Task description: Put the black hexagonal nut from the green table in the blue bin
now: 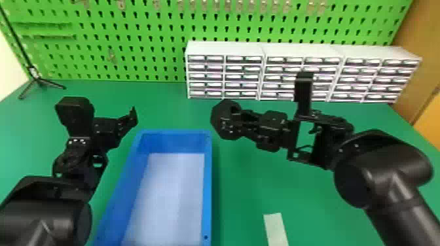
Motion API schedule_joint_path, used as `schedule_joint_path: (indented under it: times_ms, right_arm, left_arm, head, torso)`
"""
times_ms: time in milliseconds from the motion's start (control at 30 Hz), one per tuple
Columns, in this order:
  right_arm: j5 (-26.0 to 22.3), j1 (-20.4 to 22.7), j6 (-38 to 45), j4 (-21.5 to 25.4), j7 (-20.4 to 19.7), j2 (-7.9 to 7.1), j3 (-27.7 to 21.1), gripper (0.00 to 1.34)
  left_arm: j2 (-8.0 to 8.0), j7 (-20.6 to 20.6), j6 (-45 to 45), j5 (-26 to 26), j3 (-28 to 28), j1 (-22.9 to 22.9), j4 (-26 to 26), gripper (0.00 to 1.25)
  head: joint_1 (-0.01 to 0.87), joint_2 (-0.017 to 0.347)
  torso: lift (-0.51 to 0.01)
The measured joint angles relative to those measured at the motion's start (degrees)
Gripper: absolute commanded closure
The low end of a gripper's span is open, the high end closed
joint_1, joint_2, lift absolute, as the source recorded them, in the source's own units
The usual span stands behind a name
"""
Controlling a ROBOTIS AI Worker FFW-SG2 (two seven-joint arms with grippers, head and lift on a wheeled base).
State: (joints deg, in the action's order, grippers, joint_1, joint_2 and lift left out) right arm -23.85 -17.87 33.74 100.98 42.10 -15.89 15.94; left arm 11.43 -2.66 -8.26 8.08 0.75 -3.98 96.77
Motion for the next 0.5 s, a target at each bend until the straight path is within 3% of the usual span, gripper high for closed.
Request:
schedule_joint_path:
  times_ms: [500]
  right_arm:
    - [-2.54, -1.47, -1.35, -2.74, 0.29, 3.27, 7.81, 0.97]
  left_arm:
    - [0.0, -0.15, 0.0, 0.0, 0.06, -0.09, -0.01, 0.17]
  head:
    - [0.683, 0.028]
  torso:
    - [-0.096]
